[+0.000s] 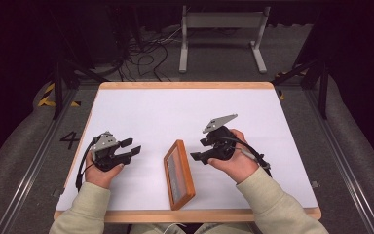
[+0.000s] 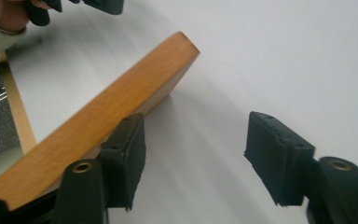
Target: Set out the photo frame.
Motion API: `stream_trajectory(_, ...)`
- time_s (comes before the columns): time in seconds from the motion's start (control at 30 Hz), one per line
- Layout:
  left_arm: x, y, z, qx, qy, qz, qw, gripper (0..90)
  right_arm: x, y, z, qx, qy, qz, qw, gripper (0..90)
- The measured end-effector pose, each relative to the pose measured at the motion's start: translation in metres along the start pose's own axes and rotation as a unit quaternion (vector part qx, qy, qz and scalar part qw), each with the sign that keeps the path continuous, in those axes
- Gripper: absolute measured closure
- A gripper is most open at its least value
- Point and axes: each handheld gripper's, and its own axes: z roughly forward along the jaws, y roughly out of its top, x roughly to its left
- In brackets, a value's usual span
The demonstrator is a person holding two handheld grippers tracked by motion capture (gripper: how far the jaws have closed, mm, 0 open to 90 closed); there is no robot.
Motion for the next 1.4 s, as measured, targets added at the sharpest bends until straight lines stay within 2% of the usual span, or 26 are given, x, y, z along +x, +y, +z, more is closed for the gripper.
stream_trajectory(0.1, 0.0, 0.0, 0.0, 0.001, -0.001, -0.003, 1.0, 51.9, 0.008, 0.004, -0.007, 0.009, -0.016, -0.01, 0.9998, 30.6)
stream_trajectory(0.17, -0.001, 0.0, 0.001, 0.002, -0.001, -0.003, 1.0, 51.9, 0.013, 0.006, -0.011, 0.01, -0.016, -0.015, 0.9997, 29.0)
stream_trajectory(0.37, -0.001, 0.0, 0.001, 0.004, -0.002, -0.002, 1.0, 51.7, 0.025, 0.01, -0.019, 0.006, -0.006, -0.021, 0.9998, 27.4)
stream_trajectory(0.63, -0.001, 0.0, 0.001, 0.006, -0.005, -0.001, 1.0, 51.3, 0.036, 0.014, -0.018, 0.019, 0.007, -0.021, 0.9996, 25.4)
stream_trajectory(0.67, -0.001, 0.0, 0.001, 0.005, -0.005, -0.001, 1.0, 51.3, 0.039, 0.014, -0.015, 0.021, 0.01, -0.023, 0.9995, 19.8)
stream_trajectory(0.83, -0.002, 0.0, 0.001, 0.006, -0.005, -0.001, 1.0, 51.2, 0.045, 0.016, -0.009, 0.025, 0.015, -0.025, 0.9993, 12.6)
stream_trajectory(0.97, -0.001, 0.0, 0.001, 0.006, -0.006, -0.001, 1.0, 51.2, 0.047, 0.017, -0.004, 0.029, 0.02, -0.022, 0.9991, 11.6)
stream_trajectory(1.13, -0.002, 0.0, 0.002, 0.008, -0.008, -0.004, 0.9999, 51.4, 0.049, 0.016, 0.008, 0.048, 0.026, -0.023, 0.9982, 10.6)
stream_trajectory(1.4, -0.002, 0.0, 0.002, 0.008, -0.011, -0.004, 0.9999, 51.5, 0.049, 0.013, 0.034, 0.088, 0.037, 0.0, 0.9955, 11.8)
